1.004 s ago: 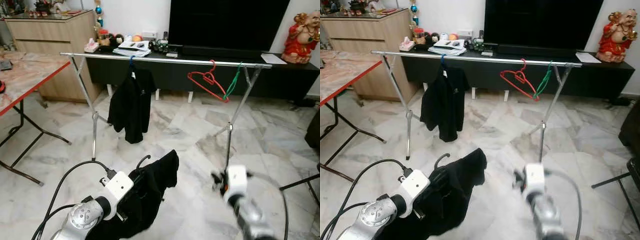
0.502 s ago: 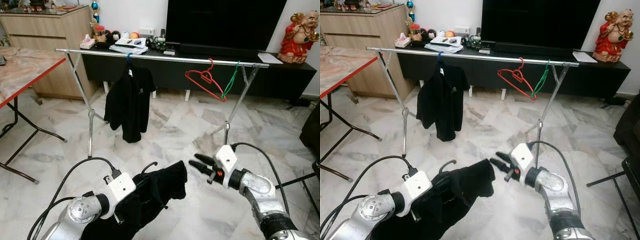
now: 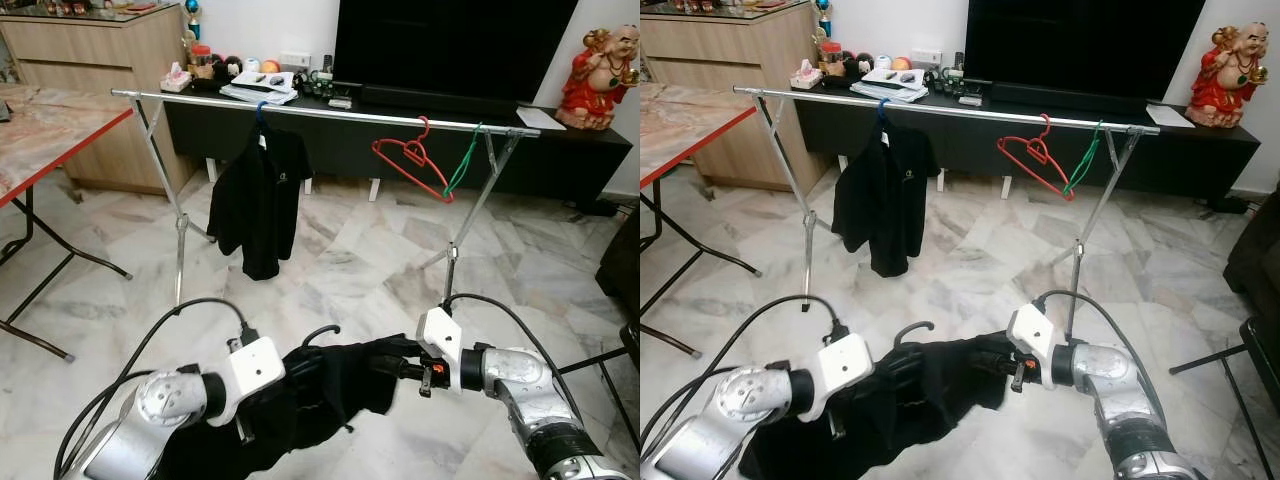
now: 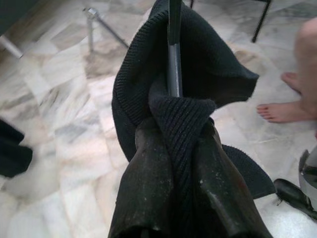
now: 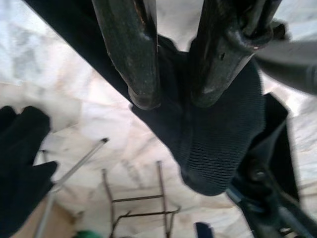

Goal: Hang hanger

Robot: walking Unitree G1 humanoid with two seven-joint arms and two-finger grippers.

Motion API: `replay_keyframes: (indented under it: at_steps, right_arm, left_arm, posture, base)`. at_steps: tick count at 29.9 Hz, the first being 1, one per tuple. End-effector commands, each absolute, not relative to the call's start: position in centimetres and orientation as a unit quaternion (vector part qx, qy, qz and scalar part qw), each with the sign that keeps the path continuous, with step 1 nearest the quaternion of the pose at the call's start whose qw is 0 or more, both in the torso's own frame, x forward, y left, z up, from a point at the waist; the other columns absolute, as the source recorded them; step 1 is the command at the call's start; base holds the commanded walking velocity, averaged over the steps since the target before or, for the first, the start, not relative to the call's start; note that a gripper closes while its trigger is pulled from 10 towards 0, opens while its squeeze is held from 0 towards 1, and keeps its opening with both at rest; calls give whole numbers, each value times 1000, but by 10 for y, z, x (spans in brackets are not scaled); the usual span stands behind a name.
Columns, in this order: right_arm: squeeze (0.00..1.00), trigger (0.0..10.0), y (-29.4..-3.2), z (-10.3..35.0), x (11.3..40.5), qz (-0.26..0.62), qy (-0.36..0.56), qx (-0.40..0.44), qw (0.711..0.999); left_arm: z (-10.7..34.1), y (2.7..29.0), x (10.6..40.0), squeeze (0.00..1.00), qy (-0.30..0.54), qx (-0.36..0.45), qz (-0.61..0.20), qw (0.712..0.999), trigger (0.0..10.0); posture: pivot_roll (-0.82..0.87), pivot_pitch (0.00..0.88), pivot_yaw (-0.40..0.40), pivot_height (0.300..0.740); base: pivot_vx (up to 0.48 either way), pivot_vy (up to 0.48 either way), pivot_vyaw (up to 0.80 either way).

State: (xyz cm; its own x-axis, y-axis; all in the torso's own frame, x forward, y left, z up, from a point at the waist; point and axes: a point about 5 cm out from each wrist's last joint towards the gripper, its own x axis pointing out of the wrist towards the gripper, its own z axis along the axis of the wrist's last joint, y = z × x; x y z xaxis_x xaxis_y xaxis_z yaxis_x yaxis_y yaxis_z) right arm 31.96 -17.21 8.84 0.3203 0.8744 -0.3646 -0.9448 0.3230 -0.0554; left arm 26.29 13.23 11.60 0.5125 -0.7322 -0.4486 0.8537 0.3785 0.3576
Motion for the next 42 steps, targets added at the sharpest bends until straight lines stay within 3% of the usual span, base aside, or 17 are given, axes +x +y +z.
replay_keyframes:
  at_steps: [1,2,3,5,10,12,16,23,25,29,42]
  right_arm:
    - [0,10000,-173,93,319,597,144,-142,777]
    - [0,10000,-173,93,319,597,144,-142,777]
    - [192,10000,-173,95,317,614,143,-141,763]
    - [1000,10000,-173,99,320,612,135,-142,766]
    - [1000,10000,-173,109,324,607,110,-143,774]
    - [0,10000,-170,112,322,626,96,-159,758]
    - [0,10000,-171,111,320,638,101,-159,747]
    - [0,10000,-172,111,327,599,98,-206,768]
    - [0,10000,-170,120,336,561,60,-221,795]
    - [0,10000,-168,132,342,543,29,-206,813]
    - [0,10000,-170,131,336,586,28,-174,791]
  left_arm:
    - [121,127,262,0,93,298,-505,805,10000]
    - [121,127,262,0,93,298,-505,805,10000]
    - [118,127,262,0,102,315,-511,793,10000]
    - [114,125,261,0,106,323,-513,789,10000]
    - [113,120,262,0,101,321,-510,792,10000]
    - [119,116,266,0,86,319,-504,798,10000]
    - [126,115,273,0,70,324,-494,804,10000]
    - [148,108,283,0,31,330,-487,808,10000]
    - [153,105,284,0,23,337,-489,804,10000]
    - [150,104,281,0,28,335,-496,800,10000]
    - [141,100,277,0,43,338,-505,793,10000]
  posture:
    - [125,0,-90,740]
    - [125,0,-90,740]
    - [127,0,-94,740]
    - [125,0,-96,740]
    - [118,0,-97,740]
    - [119,0,-102,740]
    - [126,0,-109,740]
    - [133,0,-118,740]
    - [136,0,-124,740]
    - [134,0,-126,740]
    - [128,0,-129,740]
  base:
    - [0,0,0]
    - [0,0,0]
    - [0,0,0]
    - [0,0,0]
    - [0,0,0]
    - [0,0,0]
    - [0,0,0]
    - [0,0,0]
    - [0,0,0]
    - [0,0,0]
    - [0,0,0]
